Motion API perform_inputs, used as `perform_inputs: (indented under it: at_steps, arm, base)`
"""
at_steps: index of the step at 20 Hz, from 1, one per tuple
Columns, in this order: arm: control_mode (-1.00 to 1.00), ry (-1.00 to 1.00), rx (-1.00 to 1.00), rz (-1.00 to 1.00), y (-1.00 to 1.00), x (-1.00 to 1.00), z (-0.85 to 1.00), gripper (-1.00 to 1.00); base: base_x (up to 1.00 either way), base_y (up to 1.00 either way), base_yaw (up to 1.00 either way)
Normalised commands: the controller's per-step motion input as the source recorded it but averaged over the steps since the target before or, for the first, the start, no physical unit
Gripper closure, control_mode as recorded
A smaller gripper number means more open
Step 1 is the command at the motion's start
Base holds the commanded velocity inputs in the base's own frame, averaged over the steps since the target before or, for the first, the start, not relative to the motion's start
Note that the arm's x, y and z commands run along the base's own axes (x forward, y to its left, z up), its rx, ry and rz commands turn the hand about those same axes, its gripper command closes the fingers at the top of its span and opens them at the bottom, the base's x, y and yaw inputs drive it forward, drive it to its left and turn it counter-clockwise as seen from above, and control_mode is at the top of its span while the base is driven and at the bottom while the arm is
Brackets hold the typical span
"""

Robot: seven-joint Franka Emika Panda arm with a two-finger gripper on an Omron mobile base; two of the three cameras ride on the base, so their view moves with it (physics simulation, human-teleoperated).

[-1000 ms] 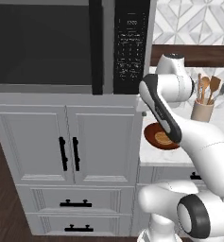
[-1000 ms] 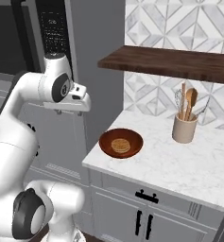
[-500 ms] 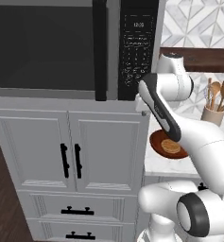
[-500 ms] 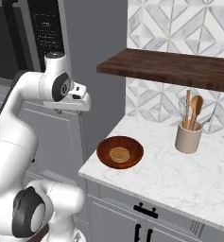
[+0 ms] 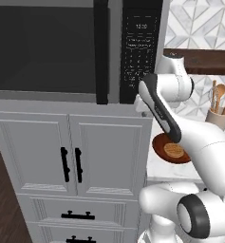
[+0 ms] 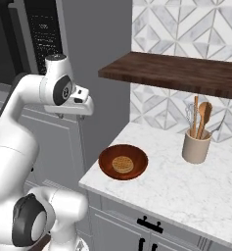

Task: Open the microwave, place the bowl with waffle inside the microwave, then close the microwave door and turn it on.

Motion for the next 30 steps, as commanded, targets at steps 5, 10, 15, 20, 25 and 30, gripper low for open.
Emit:
perform_inputs:
  at_steps: [5, 10, 15, 20, 25, 30]
  arm:
    - [-1.00, -0.12, 0.00, 0.00, 0.00, -0.46, 0.00, -1.00]
    - [-1.00, -0.41, 0.00, 0.00, 0.31, -0.97, 0.14, -1.00]
    - [-1.00, -0.39, -0.04, -0.07, 0.99, -0.26, 0.51, -1.00]
    - [-1.00, -0.38, -0.04, -0.07, 1.00, 0.00, 0.74, -1.00]
    - [-1.00, -0.25, -0.10, -0.04, 0.94, 0.07, 0.63, -1.00]
    - [-1.00, -0.15, -0.04, -0.09, 0.44, 0.21, 0.17, -1.00]
  base:
    - [0.00, 0.00, 0.00]
    - [0.00, 0.00, 0.00]
    - [0.00, 0.00, 0.00]
    - [0.00, 0.00, 0.00]
    - [0.00, 0.00, 0.00]
    - [0.00, 0.00, 0.00]
